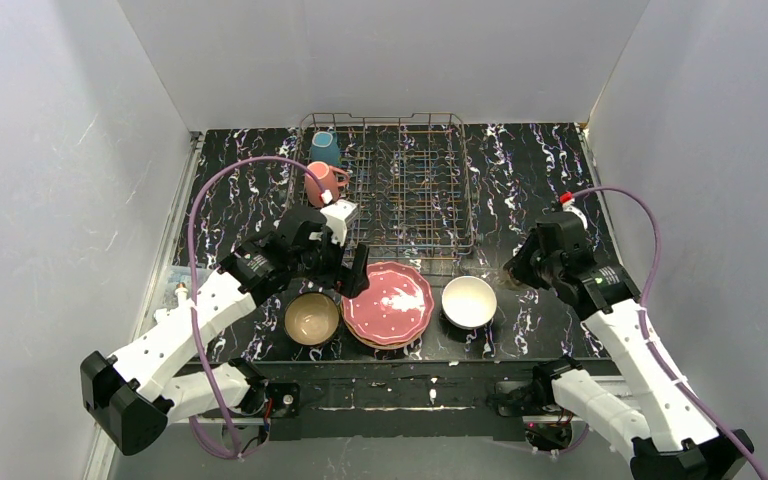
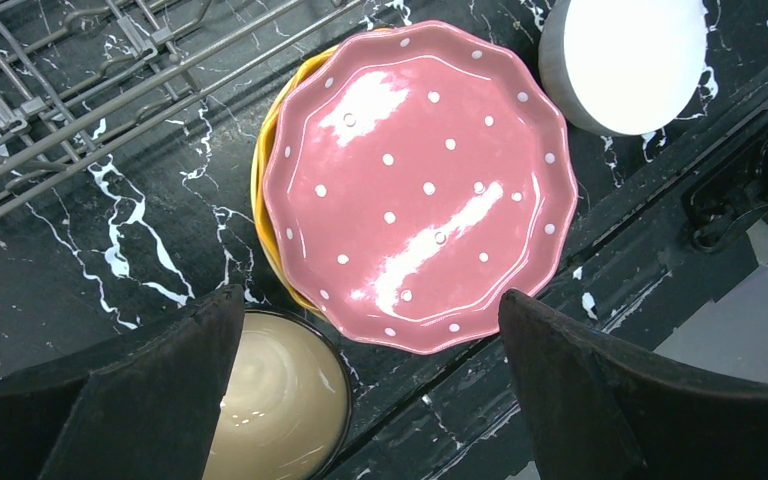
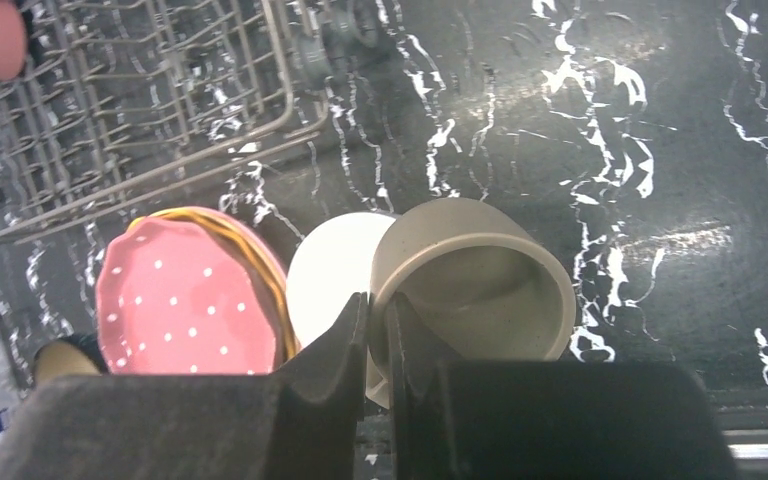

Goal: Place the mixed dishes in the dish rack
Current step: Pick up the cup at the corner of the board.

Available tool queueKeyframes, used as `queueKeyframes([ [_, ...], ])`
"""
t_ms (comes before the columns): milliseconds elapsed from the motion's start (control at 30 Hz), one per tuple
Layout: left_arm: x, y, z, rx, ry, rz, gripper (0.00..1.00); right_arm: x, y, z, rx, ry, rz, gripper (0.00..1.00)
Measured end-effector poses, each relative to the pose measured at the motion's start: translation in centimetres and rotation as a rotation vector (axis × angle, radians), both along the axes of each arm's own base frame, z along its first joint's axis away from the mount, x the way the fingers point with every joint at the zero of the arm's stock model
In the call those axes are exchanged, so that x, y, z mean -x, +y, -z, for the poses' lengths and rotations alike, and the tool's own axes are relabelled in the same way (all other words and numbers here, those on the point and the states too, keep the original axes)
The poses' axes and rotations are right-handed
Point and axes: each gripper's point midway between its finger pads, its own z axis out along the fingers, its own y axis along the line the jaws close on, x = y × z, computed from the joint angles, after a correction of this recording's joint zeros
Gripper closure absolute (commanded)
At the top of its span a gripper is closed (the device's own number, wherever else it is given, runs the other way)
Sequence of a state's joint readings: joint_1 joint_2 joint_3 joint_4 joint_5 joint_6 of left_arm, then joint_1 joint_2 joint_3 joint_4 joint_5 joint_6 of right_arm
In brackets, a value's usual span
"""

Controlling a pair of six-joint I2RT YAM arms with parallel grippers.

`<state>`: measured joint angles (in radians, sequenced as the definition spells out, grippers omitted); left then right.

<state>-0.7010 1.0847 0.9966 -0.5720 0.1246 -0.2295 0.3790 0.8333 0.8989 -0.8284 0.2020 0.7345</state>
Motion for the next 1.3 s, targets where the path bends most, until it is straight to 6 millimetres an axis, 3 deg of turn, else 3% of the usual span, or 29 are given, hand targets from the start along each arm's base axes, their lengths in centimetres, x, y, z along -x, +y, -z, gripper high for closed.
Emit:
queueKeyframes([
  [233,0.3,-0.8,-0.8,0.062,0.007,-0.002,0.02,0.1,1.7,-3.3,-0.092,-0.088,-0.081,0.99],
  [500,1.0,-2.0,-2.8,0.179,0.025,-0.001,0.02,-0.3,4.7,-8.6,-0.239,-0.253,-0.219,0.99],
  [900,2.3,-3.7,-7.4,0.418,0.057,-0.040,0.02,-0.5,8.8,-14.8,-0.486,-0.459,-0.378,0.99],
  [1300,2.0,-5.2,-11.8,0.691,0.104,-0.108,0.02,0.1,10.8,-19.0,-0.764,-0.616,-0.434,0.99],
])
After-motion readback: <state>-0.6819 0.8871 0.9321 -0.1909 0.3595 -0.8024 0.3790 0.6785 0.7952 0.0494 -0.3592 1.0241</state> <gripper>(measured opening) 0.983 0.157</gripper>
